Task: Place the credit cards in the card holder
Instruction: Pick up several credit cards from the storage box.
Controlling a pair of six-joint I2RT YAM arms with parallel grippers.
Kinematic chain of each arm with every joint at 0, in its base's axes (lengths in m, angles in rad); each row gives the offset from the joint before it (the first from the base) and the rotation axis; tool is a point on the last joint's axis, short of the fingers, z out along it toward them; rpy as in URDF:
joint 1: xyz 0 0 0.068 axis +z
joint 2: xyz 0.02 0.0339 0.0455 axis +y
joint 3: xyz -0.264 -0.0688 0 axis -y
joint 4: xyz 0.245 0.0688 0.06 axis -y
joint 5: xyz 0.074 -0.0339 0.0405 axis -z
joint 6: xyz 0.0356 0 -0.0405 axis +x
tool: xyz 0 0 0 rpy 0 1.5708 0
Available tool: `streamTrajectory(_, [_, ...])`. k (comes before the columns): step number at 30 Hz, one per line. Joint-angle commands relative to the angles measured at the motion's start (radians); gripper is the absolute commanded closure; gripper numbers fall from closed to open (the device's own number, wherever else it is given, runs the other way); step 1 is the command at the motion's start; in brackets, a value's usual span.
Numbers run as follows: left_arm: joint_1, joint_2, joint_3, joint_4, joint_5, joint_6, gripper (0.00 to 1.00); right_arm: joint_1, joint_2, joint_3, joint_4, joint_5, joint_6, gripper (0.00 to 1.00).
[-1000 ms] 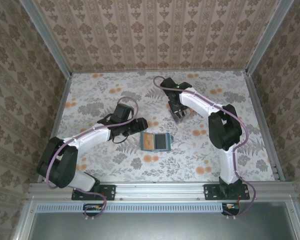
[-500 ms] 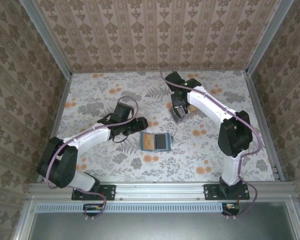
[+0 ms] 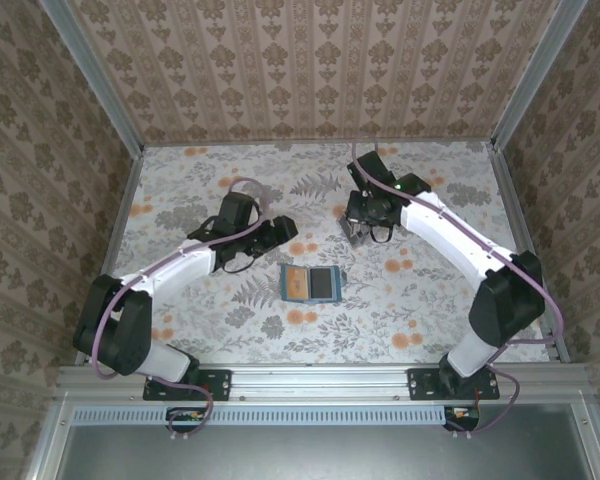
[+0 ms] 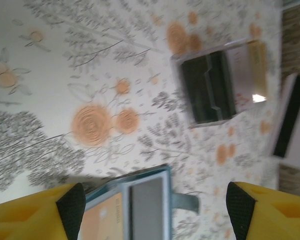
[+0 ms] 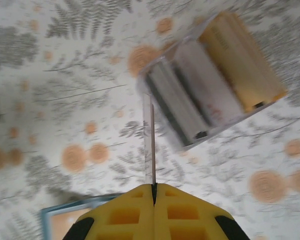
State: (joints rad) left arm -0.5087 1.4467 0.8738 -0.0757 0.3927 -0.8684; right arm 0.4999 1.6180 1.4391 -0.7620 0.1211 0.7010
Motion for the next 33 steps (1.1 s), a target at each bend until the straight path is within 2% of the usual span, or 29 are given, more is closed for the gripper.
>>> streamTrajectory(1, [0.028,0.012,0.024,0.141,0.148,-0.079,0.22,0.009,-0.068,-0.078,0.167,-0.194,0.12,0.99])
streamTrajectory(4, [0.04,0.042,0.05,0.192,0.211,-0.112,0.22,0.01,-0.093,-0.101,0.21,-0.272,0.144,0.99])
streamTrajectory(10, [0.044,0.123,0.057,0.396,0.348,-0.242,0.25,0.008,-0.128,-0.174,0.329,-0.407,0.201,0.99])
streamTrajectory(13, [0.047,0.128,0.046,0.457,0.356,-0.279,0.28,0.008,-0.126,-0.181,0.331,-0.423,0.207,0.99])
streamTrajectory(25, [0.039,0.163,0.063,0.475,0.403,-0.308,0.36,0.003,-0.123,-0.217,0.429,-0.519,0.26,0.98])
streamTrajectory(27, [0.036,0.163,0.064,0.471,0.406,-0.306,0.39,0.001,-0.122,-0.217,0.436,-0.532,0.256,0.98])
streamTrajectory(33, [0.035,0.146,0.046,0.512,0.412,-0.335,0.56,-0.014,-0.109,-0.232,0.472,-0.59,0.249,0.98])
